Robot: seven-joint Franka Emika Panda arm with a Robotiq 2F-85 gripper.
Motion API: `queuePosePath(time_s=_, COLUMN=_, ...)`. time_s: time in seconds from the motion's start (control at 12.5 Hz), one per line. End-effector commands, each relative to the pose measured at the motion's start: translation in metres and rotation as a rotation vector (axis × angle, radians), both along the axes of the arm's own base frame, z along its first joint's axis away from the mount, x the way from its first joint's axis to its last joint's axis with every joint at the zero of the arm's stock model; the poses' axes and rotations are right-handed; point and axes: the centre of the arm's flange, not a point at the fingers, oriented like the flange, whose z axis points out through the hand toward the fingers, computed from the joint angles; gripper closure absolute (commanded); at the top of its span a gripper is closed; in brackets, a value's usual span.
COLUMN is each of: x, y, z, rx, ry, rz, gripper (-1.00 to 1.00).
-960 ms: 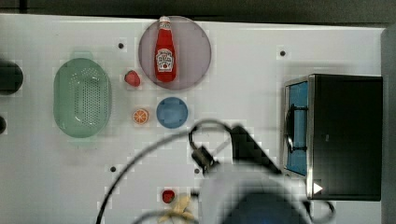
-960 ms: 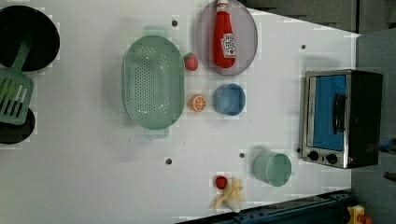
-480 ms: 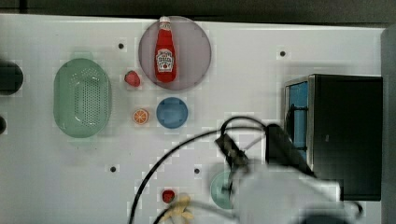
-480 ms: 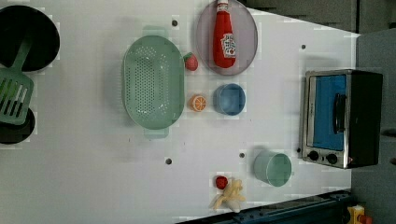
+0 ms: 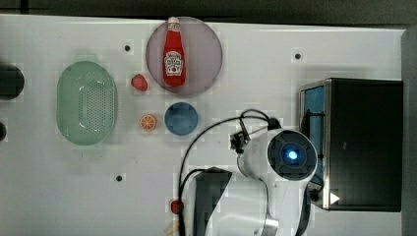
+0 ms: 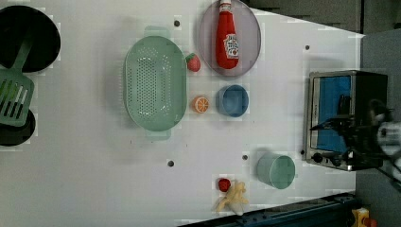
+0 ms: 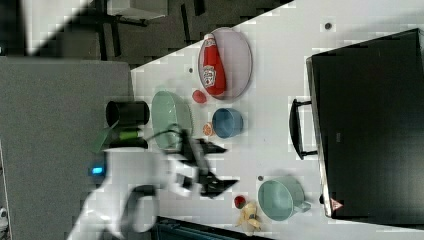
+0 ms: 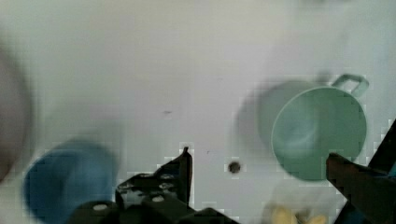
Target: Drag mug forwards.
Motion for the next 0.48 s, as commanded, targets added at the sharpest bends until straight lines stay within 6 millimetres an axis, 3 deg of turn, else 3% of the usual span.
queuePosePath(time_s=0.08, x=0.003, y=-0.026, z=-0.015, rx=-0.058, ry=-0.061, rz=-0.228, gripper=-1.00)
queuePosePath(time_s=0.48, x=0.014, y=-0.025, z=-0.097, rx=-0.115, ry=-0.048, rz=-0.428, gripper=-1.00)
